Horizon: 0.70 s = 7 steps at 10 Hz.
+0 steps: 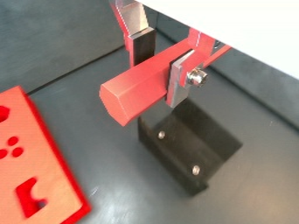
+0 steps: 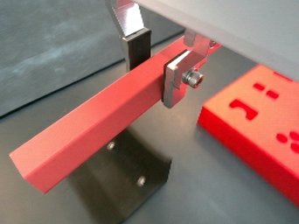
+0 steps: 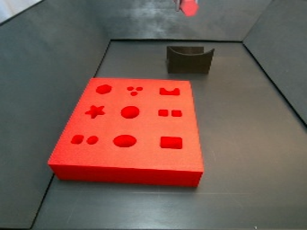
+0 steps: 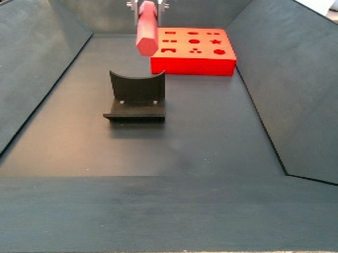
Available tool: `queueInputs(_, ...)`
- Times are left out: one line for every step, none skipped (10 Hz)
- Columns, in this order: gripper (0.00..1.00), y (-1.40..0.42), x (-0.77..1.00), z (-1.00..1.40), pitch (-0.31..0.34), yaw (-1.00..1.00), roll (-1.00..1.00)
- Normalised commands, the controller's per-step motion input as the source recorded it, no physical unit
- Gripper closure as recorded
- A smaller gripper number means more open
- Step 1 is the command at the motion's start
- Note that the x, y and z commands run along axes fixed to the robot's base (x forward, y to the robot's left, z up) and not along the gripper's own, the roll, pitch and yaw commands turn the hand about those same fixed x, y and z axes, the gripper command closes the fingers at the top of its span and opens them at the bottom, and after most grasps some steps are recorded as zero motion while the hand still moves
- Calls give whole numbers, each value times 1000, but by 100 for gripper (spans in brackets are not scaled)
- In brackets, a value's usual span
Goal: Pick up the hexagon object. Move up. Place the hexagon object on the fixture. Regrasp the hexagon object. Move to above the board. Insert the hexagon object.
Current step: Place the hexagon object on the fixture.
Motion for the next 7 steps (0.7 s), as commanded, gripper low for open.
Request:
queueInputs(100,-56,374,24,100,-84,-1000)
queueInputs(100,-33,335,19,106,-86,-1000)
queueInputs(100,3,252,1,115,-91,-1000)
queueInputs(100,18,183,-3,120,-96,-1000)
queueInputs(100,28,114,-6,125,-102,-1000)
queueInputs(100,31,66,-4,121,-112,-1000)
queueInputs(100,34,64,-9,121,-121,-1000)
